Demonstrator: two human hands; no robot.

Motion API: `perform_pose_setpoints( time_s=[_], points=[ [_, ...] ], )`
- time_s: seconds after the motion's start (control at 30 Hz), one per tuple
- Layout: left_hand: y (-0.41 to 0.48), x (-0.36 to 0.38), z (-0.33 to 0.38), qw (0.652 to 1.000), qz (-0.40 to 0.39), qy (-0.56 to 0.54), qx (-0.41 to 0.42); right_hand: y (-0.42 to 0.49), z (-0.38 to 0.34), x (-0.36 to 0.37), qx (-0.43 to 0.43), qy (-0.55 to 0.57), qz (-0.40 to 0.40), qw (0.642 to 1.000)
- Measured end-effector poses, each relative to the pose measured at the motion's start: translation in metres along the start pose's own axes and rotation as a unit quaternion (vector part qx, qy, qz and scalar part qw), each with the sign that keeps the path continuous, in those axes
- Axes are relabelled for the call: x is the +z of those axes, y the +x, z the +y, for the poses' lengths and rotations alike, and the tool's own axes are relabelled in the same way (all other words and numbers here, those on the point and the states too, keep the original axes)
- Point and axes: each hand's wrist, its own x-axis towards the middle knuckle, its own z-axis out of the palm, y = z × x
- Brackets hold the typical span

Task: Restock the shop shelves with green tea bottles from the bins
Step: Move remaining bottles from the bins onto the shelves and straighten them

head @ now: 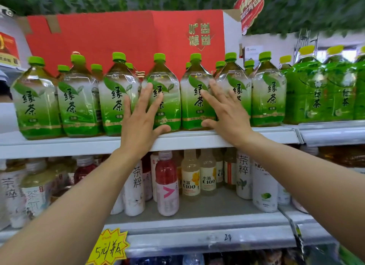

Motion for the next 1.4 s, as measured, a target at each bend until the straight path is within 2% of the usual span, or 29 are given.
perform_pose_setpoints(
  time_s=[0.2,0.53,1.03,1.17,1.27,1.33,1.4],
  points=[
    [0.003,0.001,0.002,0.999,-0.028,0.027,-0.015,0.002,0.000,0.005,0.011,-0.057,-0.004,0.998],
    [0.002,0.001,0.005,0.998,-0.033,0.056,-0.024,0.001,-0.002,0.008,-0.021,-0.031,0.001,0.999],
    [-0.002,-0.002,0.014,0.995,-0.065,0.064,-0.044,-0.001,-0.008,0.014,-0.017,-0.016,0.026,0.999],
    [-0.005,-0.007,0.006,0.997,-0.074,0.031,-0.009,-0.002,-0.008,0.011,-0.005,-0.021,0.021,1.000],
    [-0.018,-0.019,-0.010,0.993,-0.074,-0.073,0.050,-0.002,-0.010,0.008,0.010,-0.041,-0.007,0.999],
    [-0.032,-0.029,-0.027,0.987,-0.052,-0.123,0.090,-0.002,-0.015,0.004,0.027,-0.043,-0.013,0.999],
    [-0.041,-0.038,-0.052,0.989,-0.002,-0.092,0.115,-0.004,-0.026,0.002,0.044,-0.031,-0.004,0.999]
  ],
)
